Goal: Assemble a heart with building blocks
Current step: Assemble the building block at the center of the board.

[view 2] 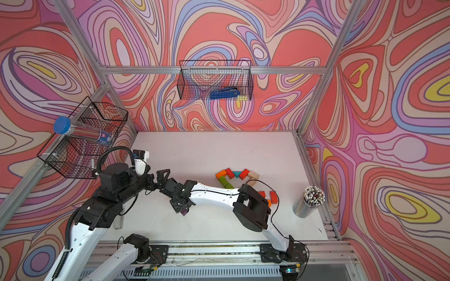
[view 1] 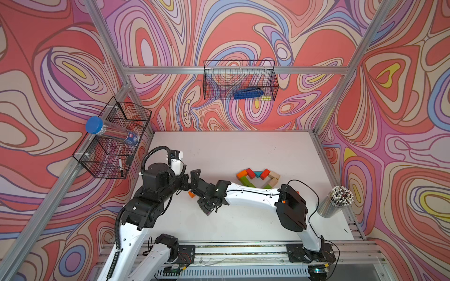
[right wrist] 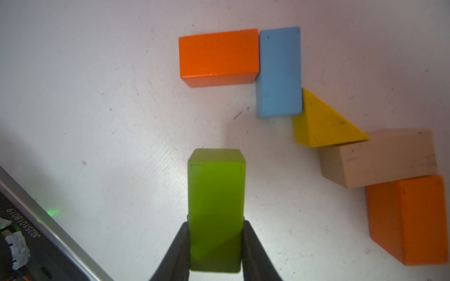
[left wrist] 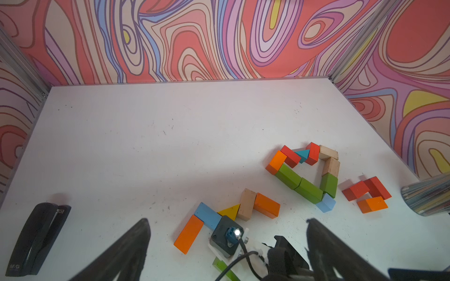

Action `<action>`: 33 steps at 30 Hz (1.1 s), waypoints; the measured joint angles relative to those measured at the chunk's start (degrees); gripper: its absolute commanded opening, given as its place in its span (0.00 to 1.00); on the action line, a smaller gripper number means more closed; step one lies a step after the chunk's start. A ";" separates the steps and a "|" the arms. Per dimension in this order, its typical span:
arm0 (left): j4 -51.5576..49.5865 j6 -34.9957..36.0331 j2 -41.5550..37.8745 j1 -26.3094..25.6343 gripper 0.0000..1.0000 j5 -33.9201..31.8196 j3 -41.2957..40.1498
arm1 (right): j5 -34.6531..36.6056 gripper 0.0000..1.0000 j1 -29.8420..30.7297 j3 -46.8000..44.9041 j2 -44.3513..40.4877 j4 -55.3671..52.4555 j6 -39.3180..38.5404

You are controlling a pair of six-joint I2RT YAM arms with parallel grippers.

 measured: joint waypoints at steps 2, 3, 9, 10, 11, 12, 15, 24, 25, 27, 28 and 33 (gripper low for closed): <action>0.00 0.00 0.02 0.00 1.00 0.00 -0.02 | -0.20 0.22 -0.15 1.40 1.16 -0.17 -0.20; 0.00 0.00 0.02 0.00 1.00 0.02 -0.02 | -0.22 0.22 -0.24 2.08 1.79 -0.31 -0.28; 0.00 0.02 0.04 0.00 1.00 0.66 -0.15 | -0.39 0.22 -0.55 6.69 5.90 -1.29 -1.18; 0.02 0.00 0.04 0.00 1.00 0.76 -0.17 | -0.37 0.22 -0.55 7.32 6.56 -1.40 -1.31; 0.02 0.02 0.04 0.00 1.00 0.90 -0.24 | -0.37 0.22 -0.55 8.09 7.26 -1.73 -1.51; 0.02 0.02 0.04 0.00 1.00 0.96 -0.26 | -0.37 0.22 -0.55 9.03 8.04 -2.27 -1.73; 0.02 0.02 0.07 0.00 1.00 1.31 -0.26 | -0.28 0.22 -0.55 11.26 10.03 -3.28 -2.38; 0.09 0.07 1.49 0.00 1.00 4.98 -0.28 | 0.35 0.24 -0.55 13.60 12.33 -5.99 -3.39; 0.09 0.09 1.55 0.00 1.00 5.22 -0.28 | 0.44 0.24 -0.55 13.90 12.52 -6.10 -3.45; 0.11 0.09 1.57 0.00 1.00 5.73 -0.28 | 0.61 0.25 -0.55 14.64 12.96 -6.40 -3.61; 0.15 0.09 1.55 0.00 1.00 5.99 -0.28 | 0.70 0.25 -0.55 15.02 13.14 -6.49 -3.69; 0.22 0.09 1.57 0.00 1.00 6.86 -0.28 | 0.92 0.25 -0.55 16.59 14.10 -7.13 -3.85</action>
